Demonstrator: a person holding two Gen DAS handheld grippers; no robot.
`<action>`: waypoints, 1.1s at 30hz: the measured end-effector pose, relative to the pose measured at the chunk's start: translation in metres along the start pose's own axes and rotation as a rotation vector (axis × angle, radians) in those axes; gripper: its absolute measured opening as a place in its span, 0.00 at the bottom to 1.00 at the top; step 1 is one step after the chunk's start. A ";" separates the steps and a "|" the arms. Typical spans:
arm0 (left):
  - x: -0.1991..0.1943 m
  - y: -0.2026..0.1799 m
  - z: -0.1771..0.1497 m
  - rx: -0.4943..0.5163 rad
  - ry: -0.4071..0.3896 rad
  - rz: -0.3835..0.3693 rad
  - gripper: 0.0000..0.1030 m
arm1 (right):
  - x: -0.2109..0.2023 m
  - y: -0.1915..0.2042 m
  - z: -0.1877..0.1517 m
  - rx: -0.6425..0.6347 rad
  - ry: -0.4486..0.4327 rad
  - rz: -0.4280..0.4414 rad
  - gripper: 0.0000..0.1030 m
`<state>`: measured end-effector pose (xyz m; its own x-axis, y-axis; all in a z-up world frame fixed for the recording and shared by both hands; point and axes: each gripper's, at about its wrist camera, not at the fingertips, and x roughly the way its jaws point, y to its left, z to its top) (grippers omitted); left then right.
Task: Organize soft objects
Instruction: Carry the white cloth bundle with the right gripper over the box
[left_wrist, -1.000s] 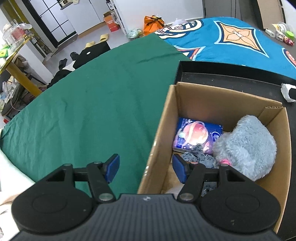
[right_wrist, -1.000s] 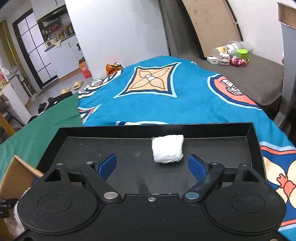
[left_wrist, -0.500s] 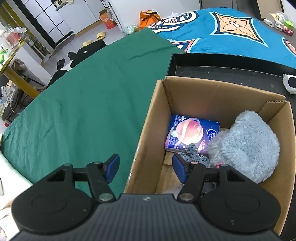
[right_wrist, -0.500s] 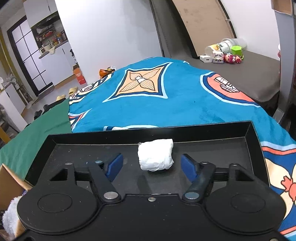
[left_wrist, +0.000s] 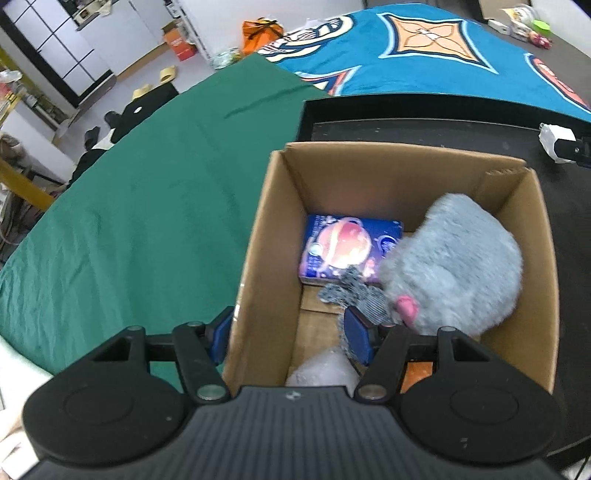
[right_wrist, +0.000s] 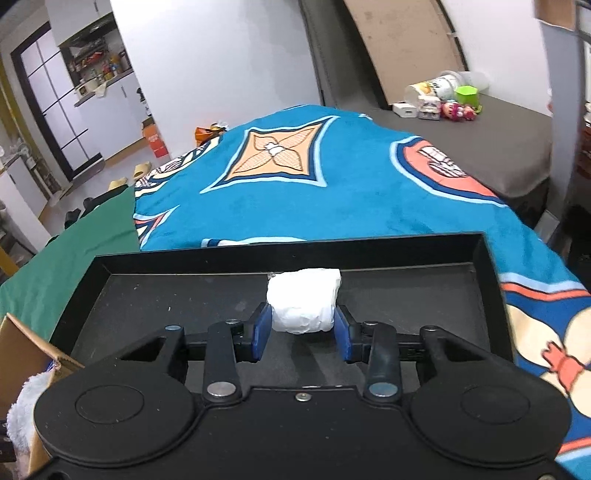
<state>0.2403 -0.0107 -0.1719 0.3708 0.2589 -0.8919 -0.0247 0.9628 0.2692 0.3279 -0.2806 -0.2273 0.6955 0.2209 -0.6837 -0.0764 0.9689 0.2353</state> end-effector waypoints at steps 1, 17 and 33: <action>-0.001 -0.001 -0.001 0.004 -0.002 -0.003 0.60 | -0.003 -0.002 -0.001 0.010 0.002 -0.004 0.35; -0.019 0.010 -0.021 0.025 -0.007 -0.058 0.61 | -0.066 0.008 -0.011 0.004 -0.008 0.027 0.35; -0.026 0.033 -0.035 -0.003 -0.023 -0.110 0.61 | -0.107 0.026 -0.025 0.006 -0.005 0.006 0.35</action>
<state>0.1970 0.0165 -0.1525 0.3928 0.1501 -0.9073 0.0145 0.9855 0.1693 0.2335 -0.2757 -0.1657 0.6986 0.2258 -0.6789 -0.0762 0.9670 0.2432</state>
